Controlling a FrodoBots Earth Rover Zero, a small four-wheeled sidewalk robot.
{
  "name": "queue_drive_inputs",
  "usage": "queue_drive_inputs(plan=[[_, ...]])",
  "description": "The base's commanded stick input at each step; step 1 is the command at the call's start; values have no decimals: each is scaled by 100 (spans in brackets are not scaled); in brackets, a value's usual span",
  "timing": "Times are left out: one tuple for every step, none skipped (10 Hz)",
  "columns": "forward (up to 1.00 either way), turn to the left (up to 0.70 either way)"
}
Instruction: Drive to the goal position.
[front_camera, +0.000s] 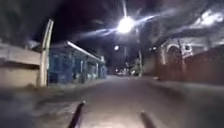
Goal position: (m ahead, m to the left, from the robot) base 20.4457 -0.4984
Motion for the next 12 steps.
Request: queue_drive_inputs(plan=[[100,-10],[100,-39],[100,-39],[100,-39],[100,1],[100,1],[100,1],[100,-25],[100,-39],[100,-8],[100,1],[100,1]])
